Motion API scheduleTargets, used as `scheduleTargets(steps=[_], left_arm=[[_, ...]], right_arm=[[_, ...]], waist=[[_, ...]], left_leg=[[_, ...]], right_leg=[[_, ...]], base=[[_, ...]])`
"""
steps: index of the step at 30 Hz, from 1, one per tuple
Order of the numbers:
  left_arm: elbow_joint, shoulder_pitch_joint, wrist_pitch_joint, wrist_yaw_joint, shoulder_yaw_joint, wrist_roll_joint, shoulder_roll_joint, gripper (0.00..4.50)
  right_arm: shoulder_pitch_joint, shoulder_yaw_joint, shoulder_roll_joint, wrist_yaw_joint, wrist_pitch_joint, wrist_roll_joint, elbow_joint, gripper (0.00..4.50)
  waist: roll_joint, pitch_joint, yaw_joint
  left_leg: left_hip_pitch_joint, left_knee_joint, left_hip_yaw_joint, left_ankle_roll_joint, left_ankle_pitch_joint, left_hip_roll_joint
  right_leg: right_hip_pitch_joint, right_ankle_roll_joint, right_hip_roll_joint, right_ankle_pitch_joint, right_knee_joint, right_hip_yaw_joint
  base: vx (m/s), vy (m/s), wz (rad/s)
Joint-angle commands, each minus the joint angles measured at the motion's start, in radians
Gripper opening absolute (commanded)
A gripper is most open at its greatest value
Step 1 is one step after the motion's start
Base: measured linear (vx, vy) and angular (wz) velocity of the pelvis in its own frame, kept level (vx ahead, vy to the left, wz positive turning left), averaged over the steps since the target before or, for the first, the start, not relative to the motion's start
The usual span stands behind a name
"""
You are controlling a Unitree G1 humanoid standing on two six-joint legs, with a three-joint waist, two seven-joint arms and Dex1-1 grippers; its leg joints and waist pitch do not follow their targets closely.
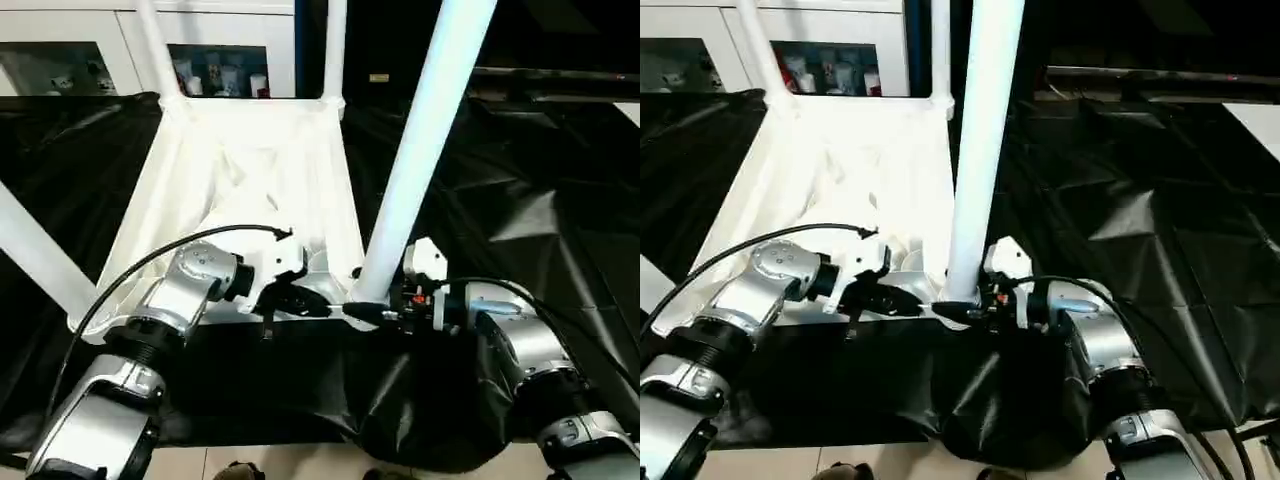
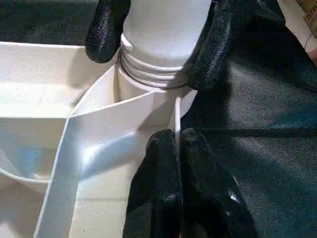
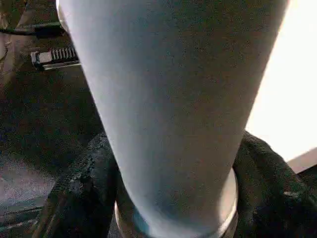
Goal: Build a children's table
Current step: Rotate leg to tighten
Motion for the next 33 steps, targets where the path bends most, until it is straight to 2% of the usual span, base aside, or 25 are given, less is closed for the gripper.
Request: scheduleTargets(steps=[1, 3, 4, 6, 7, 9, 10, 12, 14, 15, 17, 21, 22, 24, 25, 26, 28, 29, 30, 31, 32, 33], left_arm=[[0.023, 0.022, 0.015, 0.051, -0.008, 0.006, -0.031, 0.0], [0.053, 0.008, 0.008, 0.123, -0.003, 0.025, -0.059, 0.0], [0.07, -0.002, 0.01, 0.164, 0.0, 0.035, -0.076, 0.0], [0.098, -0.021, 0.019, 0.242, 0.005, 0.049, -0.113, 0.0], [0.098, -0.021, 0.019, 0.244, 0.005, 0.049, -0.114, 0.0], [0.138, -0.052, 0.034, 0.348, 0.01, 0.064, -0.17, 0.0], [0.164, -0.075, 0.046, 0.418, 0.01, 0.077, -0.209, 0.0], [0.176, -0.087, 0.053, 0.447, 0.009, 0.083, -0.228, 0.0], [0.185, -0.096, 0.059, 0.467, 0.009, 0.084, -0.247, 0.0], [0.189, -0.101, 0.061, 0.474, 0.008, 0.084, -0.257, 0.0], [0.19, -0.109, 0.059, 0.47, 0.007, 0.091, -0.27, 0.0], [0.186, -0.108, 0.047, 0.443, 0.005, 0.093, -0.257, 0.0], [0.184, -0.104, 0.039, 0.418, 0.005, 0.092, -0.244, 0.0], [0.182, -0.1, 0.027, 0.393, 0.003, 0.089, -0.23, 0.0], [0.175, -0.095, 0.024, 0.374, 0.002, 0.084, -0.221, 0.0], [0.147, -0.076, 0.016, 0.305, -0.002, 0.068, -0.19, 0.0], [0.134, -0.067, 0.014, 0.273, -0.004, 0.06, -0.176, 0.0], [0.11, -0.054, 0.009, 0.221, -0.007, 0.048, -0.156, 0.0], [0.107, -0.052, 0.009, 0.214, -0.008, 0.047, -0.154, 0.0], [0.081, -0.039, 0.01, 0.165, -0.013, 0.035, -0.135, 0.0], [0.048, -0.021, 0.01, 0.107, -0.02, 0.022, -0.109, 0.0], [0.026, -0.01, 0.01, 0.068, -0.022, 0.015, -0.092, 0.0]], right_arm=[[0.03, 0.01, 0.018, -0.026, 0.013, -0.005, -0.027, 2.72], [0.041, 0.006, 0.041, -0.103, 0.006, -0.03, -0.013, 2.7], [0.043, 0.002, 0.058, -0.154, 0.008, -0.042, 0.0, 2.69], [0.05, -0.001, 0.096, -0.25, 0.015, -0.066, 0.021, 2.69], [0.05, -0.001, 0.096, -0.252, 0.015, -0.066, 0.021, 2.68], [0.04, -0.02, 0.16, -0.434, 0.029, -0.102, 0.068, 2.68], [0.025, -0.045, 0.211, -0.572, 0.048, -0.116, 0.106, 2.67], [0.017, -0.058, 0.237, -0.634, 0.059, -0.119, 0.125, 2.67], [0.008, -0.057, 0.259, -0.679, 0.065, -0.128, 0.139, 2.67], [0.002, -0.055, 0.271, -0.701, 0.065, -0.135, 0.147, 2.67], [-0.012, -0.032, 0.294, -0.703, 0.02, -0.157, 0.145, 2.67], [-0.018, -0.041, 0.288, -0.654, -0.037, -0.141, 0.128, 2.67], [-0.021, -0.056, 0.279, -0.605, -0.049, -0.111, 0.117, 3.37], [-0.025, -0.064, 0.266, -0.547, -0.048, -0.081, 0.104, 3.39], [-0.023, -0.06, 0.253, -0.501, -0.041, -0.067, 0.09, 3.39], [-0.012, -0.029, 0.197, -0.364, -0.02, -0.041, 0.041, 3.49], [-0.006, -0.011, 0.168, -0.308, -0.011, -0.036, 0.019, 3.49], [0.008, 0.01, 0.129, -0.223, 0.003, -0.019, -0.019, 3.49], [0.01, 0.013, 0.124, -0.211, 0.005, -0.016, -0.024, 3.49], [0.023, 0.03, 0.088, -0.143, 0.008, -0.005, -0.055, 3.49], [0.035, 0.04, 0.048, -0.072, 0.022, 0.015, -0.088, 3.49], [0.042, 0.044, 0.023, -0.024, 0.03, 0.026, -0.106, 3.49]], waist=[[0.002, -0.066, 0.004], [-0.001, -0.065, 0.004], [-0.002, -0.062, 0.002], [-0.003, -0.056, -0.003], [-0.005, -0.054, -0.006], [-0.003, -0.051, -0.009], [0.001, -0.052, -0.013], [-0.002, -0.055, -0.02], [-0.003, -0.055, -0.022], [-0.002, -0.054, -0.023], [-0.002, -0.056, -0.023], [-0.001, -0.057, -0.023], [-0.001, -0.056, -0.023], [-0.001, -0.058, -0.022], [0.0, -0.058, -0.022], [0.0, -0.061, -0.021], [0.0, -0.063, -0.019], [0.002, -0.065, -0.018], [0.003, -0.065, -0.018], [0.002, -0.067, -0.016], [0.005, -0.066, -0.012], [0.006, -0.067, -0.008]], left_leg=[[0.016, -0.049, -0.009, 0.096, -0.164, 0.041], [0.018, -0.05, -0.008, 0.094, -0.171, 0.042], [0.019, -0.053, -0.009, 0.082, -0.196, 0.042], [0.02, -0.061, -0.015, 0.044, -0.271, 0.038], [0.019, -0.064, -0.016, 0.034, -0.289, 0.038], [0.027, -0.068, -0.02, 0.009, -0.335, 0.038], [0.025, -0.071, -0.025, -0.005, -0.347, 0.037], [0.024, -0.073, -0.028, -0.023, -0.364, 0.034], [0.025, -0.072, -0.025, -0.016, -0.365, 0.034], [0.027, -0.069, -0.023, 0.001, -0.374, 0.032], [0.02, -0.07, -0.024, 0.008, -0.361, 0.031], [0.019, -0.069, -0.023, 0.026, -0.347, 0.033], [0.018, -0.07, -0.023, 0.028, -0.346, 0.033], [0.017, -0.067, -0.021, 0.044, -0.333, 0.034], [0.017, -0.067, -0.02, 0.047, -0.328, 0.034], [0.017, -0.065, -0.021, 0.059, -0.322, 0.033], [0.013, -0.06, -0.018, 0.081, -0.269, 0.034], [0.012, -0.057, -0.016, 0.092, -0.237, 0.034], [0.013, -0.057, -0.016, 0.098, -0.225, 0.035], [0.013, -0.053, -0.014, 0.108, -0.201, 0.036], [0.011, -0.053, -0.014, 0.116, -0.183, 0.039], [0.014, -0.05, -0.01, 0.125, -0.182, 0.041]], right_leg=[[0.048, -0.297, -0.047, -0.057, -0.04, 0.03], [0.045, -0.294, -0.046, -0.064, -0.043, 0.031], [0.043, -0.286, -0.048, -0.104, -0.049, 0.032], [0.043, -0.247, -0.053, -0.258, -0.065, 0.033], [0.041, -0.232, -0.052, -0.298, -0.069, 0.034], [0.03, -0.193, -0.055, -0.398, -0.082, 0.037], [0.032, -0.18, -0.054, -0.416, -0.082, 0.036], [0.032, -0.169, -0.051, -0.419, -0.081, 0.032], [0.03, -0.169, -0.05, -0.398, -0.084, 0.034], [0.026, -0.171, -0.049, -0.39, -0.088, 0.036], [0.031, -0.166, -0.049, -0.379, -0.086, 0.035], [0.032, -0.176, -0.048, -0.34, -0.084, 0.035], [0.032, -0.179, -0.048, -0.334, -0.083, 0.035], [0.035, -0.192, -0.047, -0.295, -0.079, 0.035], [0.034, -0.196, -0.047, -0.285, -0.078, 0.035], [0.042, -0.202, -0.047, -0.272, -0.078, 0.033], [0.044, -0.221, -0.047, -0.194, -0.069, 0.034], [0.043, -0.24, -0.048, -0.145, -0.063, 0.033], [0.046, -0.248, -0.048, -0.131, -0.063, 0.032], [0.048, -0.26, -0.045, -0.092, -0.056, 0.03], [0.051, -0.273, -0.043, -0.064, -0.052, 0.028], [0.049, -0.283, -0.041, -0.046, -0.049, 0.027]], base=[[0.0, 0.0, 0.0], [0.0, 0.0, 0.0], [0.0, 0.0, 0.0], [0.0, 0.0, 0.0], [0.0, 0.0, 0.0], [0.0, 0.0, 0.0], [0.0, 0.0, 0.0], [0.0, 0.0, 0.0], [0.0, 0.0, 0.0], [0.0, 0.0, 0.0], [0.0, 0.0, 0.0], [0.0, 0.0, 0.0], [0.0, 0.0, 0.0], [0.0, 0.0, 0.0], [0.0, 0.0, 0.0], [0.0, 0.0, 0.0], [0.0, 0.0, 0.0], [0.0, 0.0, 0.0], [0.0, 0.0, 0.0], [0.0, 0.0, 0.0], [0.0, 0.0, 0.0], [0.0, 0.0, 0.0]])
